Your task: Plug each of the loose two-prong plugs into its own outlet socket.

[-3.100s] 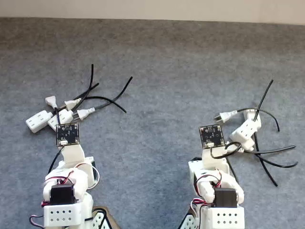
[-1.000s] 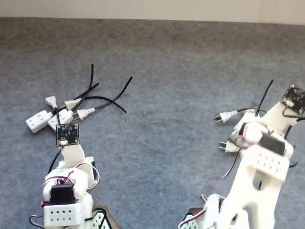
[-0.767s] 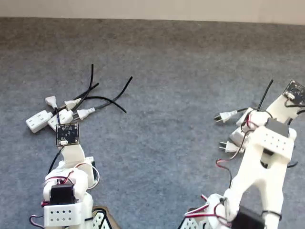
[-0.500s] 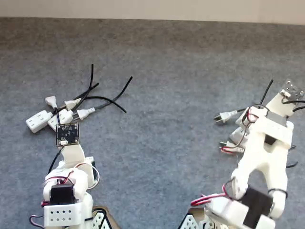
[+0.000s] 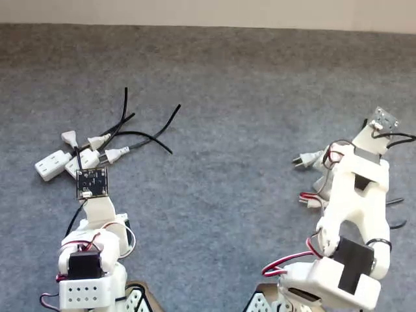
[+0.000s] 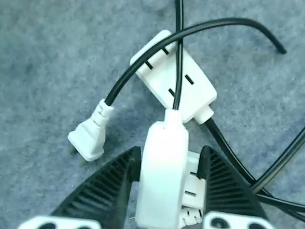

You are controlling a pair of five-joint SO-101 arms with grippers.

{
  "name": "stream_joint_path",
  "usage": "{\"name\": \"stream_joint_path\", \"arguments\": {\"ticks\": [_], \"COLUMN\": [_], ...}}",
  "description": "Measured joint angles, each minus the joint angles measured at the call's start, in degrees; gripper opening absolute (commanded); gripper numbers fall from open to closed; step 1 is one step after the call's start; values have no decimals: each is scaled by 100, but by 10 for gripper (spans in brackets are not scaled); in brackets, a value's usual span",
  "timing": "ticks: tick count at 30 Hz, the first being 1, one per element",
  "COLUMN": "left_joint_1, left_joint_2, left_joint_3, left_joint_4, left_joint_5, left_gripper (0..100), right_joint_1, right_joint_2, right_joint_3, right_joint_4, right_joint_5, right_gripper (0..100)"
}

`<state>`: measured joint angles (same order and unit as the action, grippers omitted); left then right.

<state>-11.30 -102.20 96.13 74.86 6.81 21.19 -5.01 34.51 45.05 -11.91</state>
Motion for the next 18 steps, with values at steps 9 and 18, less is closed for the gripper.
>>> {"name": "stream_joint_path", "arguments": {"ticks": [9,18], "left_joint_1": [0,0], "left_joint_2": [0,0], "left_joint_3": [0,0], "left_joint_4": [0,0], "left_joint_5": [0,0], "left_gripper": [6,6], "right_joint_1": [9,-870], "right_joint_2": [0,0], "right_joint_3": [-202,-1925], "right_joint_4": [18,1688], "right_joint_5": [0,378], "right_gripper": [61,62]}}
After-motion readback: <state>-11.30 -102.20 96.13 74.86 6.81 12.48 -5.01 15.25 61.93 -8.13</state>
